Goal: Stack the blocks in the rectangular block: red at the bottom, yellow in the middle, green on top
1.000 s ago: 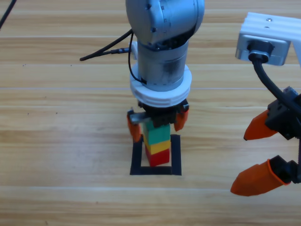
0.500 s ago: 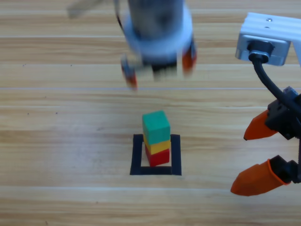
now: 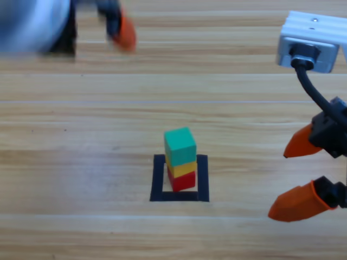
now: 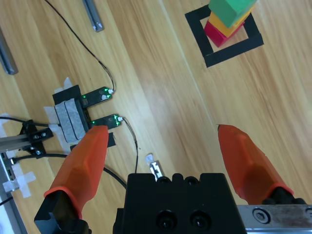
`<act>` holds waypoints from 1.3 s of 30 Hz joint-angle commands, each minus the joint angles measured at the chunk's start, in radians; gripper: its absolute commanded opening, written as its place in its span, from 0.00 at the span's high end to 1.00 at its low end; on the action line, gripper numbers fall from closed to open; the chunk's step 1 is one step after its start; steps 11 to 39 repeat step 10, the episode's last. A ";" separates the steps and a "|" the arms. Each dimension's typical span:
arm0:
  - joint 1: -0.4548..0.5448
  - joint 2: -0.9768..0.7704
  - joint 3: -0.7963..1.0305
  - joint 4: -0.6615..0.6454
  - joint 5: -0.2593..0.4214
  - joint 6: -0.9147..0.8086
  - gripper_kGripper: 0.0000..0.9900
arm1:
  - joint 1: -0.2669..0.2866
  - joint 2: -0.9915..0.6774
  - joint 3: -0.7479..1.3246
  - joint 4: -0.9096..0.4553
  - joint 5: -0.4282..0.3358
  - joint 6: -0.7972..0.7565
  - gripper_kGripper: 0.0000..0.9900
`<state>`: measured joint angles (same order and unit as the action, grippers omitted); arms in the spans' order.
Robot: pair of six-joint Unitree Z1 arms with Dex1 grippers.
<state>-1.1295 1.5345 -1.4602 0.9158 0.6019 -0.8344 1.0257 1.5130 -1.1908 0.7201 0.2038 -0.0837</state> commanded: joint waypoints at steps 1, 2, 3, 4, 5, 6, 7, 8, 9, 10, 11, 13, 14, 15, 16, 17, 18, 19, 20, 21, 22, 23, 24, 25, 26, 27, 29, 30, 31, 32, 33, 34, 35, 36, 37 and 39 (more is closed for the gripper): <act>-0.027 -0.270 0.420 -0.356 -0.065 0.170 0.00 | -0.012 -0.043 0.027 0.004 -0.029 -0.001 0.00; -0.027 -0.272 0.446 -0.370 -0.073 0.175 0.00 | -0.012 -0.045 0.027 0.004 -0.029 -0.001 0.00; -0.027 -0.266 0.469 -0.391 -0.083 0.190 0.00 | -0.012 -0.046 0.025 0.004 -0.029 -0.001 0.00; -0.027 -0.261 0.489 -0.408 -0.086 0.195 0.00 | -0.012 -0.048 0.025 0.004 -0.027 -0.001 0.00; -0.027 -0.260 0.509 -0.422 -0.090 0.195 0.00 | -0.012 -0.048 0.023 0.004 -0.027 -0.001 0.00; -0.027 -0.261 0.526 -0.436 -0.094 0.199 0.00 | -0.012 -0.048 0.022 0.004 -0.027 -0.001 0.00; -0.027 -0.267 0.540 -0.439 -0.099 0.198 0.00 | -0.012 -0.048 0.020 0.004 -0.027 -0.001 0.00; -0.027 -0.277 0.561 -0.448 -0.105 0.196 0.00 | -0.012 -0.048 0.020 0.004 -0.027 -0.001 0.00; -0.027 -0.289 0.586 -0.463 -0.116 0.196 0.00 | -0.012 -0.048 0.020 0.004 -0.027 -0.001 0.00; -0.027 -0.298 0.601 -0.469 -0.116 0.196 0.00 | -0.012 -0.048 0.020 0.004 -0.027 -0.001 0.00; -0.027 -0.298 0.601 -0.469 -0.116 0.196 0.00 | -0.012 -0.048 0.020 0.004 -0.027 -0.001 0.00; -0.027 -0.298 0.601 -0.469 -0.116 0.196 0.00 | -0.012 -0.048 0.020 0.004 -0.027 -0.001 0.00; -0.027 -0.298 0.601 -0.469 -0.116 0.196 0.00 | -0.012 -0.048 0.020 0.004 -0.027 -0.001 0.00; -0.027 -0.298 0.601 -0.469 -0.116 0.196 0.00 | -0.012 -0.048 0.020 0.004 -0.027 -0.001 0.00; -0.027 -0.298 0.601 -0.469 -0.116 0.196 0.00 | -0.012 -0.048 0.020 0.004 -0.027 -0.001 0.00; -0.027 -0.298 0.601 -0.469 -0.116 0.196 0.00 | -0.012 -0.048 0.020 0.004 -0.027 -0.001 0.00; -0.027 -0.298 0.601 -0.469 -0.116 0.196 0.00 | -0.012 -0.048 0.020 0.004 -0.027 -0.001 0.00; -0.027 -0.298 0.601 -0.469 -0.116 0.196 0.00 | -0.012 -0.048 0.020 0.004 -0.027 -0.001 0.00; -0.027 -0.298 0.601 -0.469 -0.116 0.196 0.00 | -0.012 -0.048 0.020 0.004 -0.027 -0.001 0.00; -0.027 -0.298 0.601 -0.469 -0.116 0.196 0.00 | -0.012 -0.048 0.020 0.004 -0.027 -0.001 0.00; -0.027 -0.298 0.601 -0.469 -0.116 0.196 0.00 | -0.012 -0.048 0.020 0.004 -0.027 -0.001 0.00; -0.027 -0.298 0.601 -0.469 -0.116 0.196 0.00 | -0.012 -0.048 0.020 0.004 -0.027 -0.001 0.00; -0.027 -0.298 0.601 -0.469 -0.116 0.196 0.00 | -0.012 -0.048 0.020 0.004 -0.027 -0.001 0.00; -0.027 -0.298 0.601 -0.469 -0.116 0.196 0.00 | -0.012 -0.048 0.020 0.004 -0.027 -0.001 0.00; -0.027 -0.298 0.601 -0.469 -0.116 0.196 0.00 | -0.012 -0.048 0.020 0.004 -0.027 -0.001 0.00; -0.027 -0.298 0.601 -0.469 -0.116 0.196 0.00 | -0.012 -0.048 0.020 0.004 -0.027 -0.001 0.00; -0.027 -0.298 0.601 -0.469 -0.116 0.196 0.00 | -0.012 -0.048 0.020 0.004 -0.027 -0.001 0.00; -0.027 -0.298 0.601 -0.469 -0.116 0.196 0.00 | -0.012 -0.048 0.020 0.004 -0.027 -0.001 0.00; -0.027 -0.298 0.601 -0.469 -0.116 0.196 0.00 | -0.012 -0.048 0.020 0.004 -0.027 -0.001 0.00; -0.027 -0.298 0.601 -0.469 -0.116 0.196 0.00 | -0.012 -0.048 0.020 0.004 -0.027 -0.001 0.00; -0.027 -0.298 0.601 -0.469 -0.116 0.196 0.00 | -0.012 -0.048 0.020 0.004 -0.027 -0.001 0.00; -0.027 -0.298 0.601 -0.469 -0.116 0.196 0.00 | -0.012 -0.048 0.020 0.004 -0.027 -0.001 0.00; -0.027 -0.298 0.601 -0.469 -0.116 0.196 0.00 | -0.012 -0.048 0.020 0.004 -0.027 -0.001 0.00; -0.027 -0.298 0.601 -0.469 -0.116 0.196 0.00 | -0.012 -0.048 0.020 0.004 -0.027 -0.001 0.00; -0.027 -0.298 0.601 -0.469 -0.116 0.196 0.00 | -0.012 -0.048 0.020 0.004 -0.027 -0.001 0.00; -0.027 -0.298 0.601 -0.469 -0.116 0.196 0.00 | -0.012 -0.048 0.020 0.004 -0.027 -0.001 0.00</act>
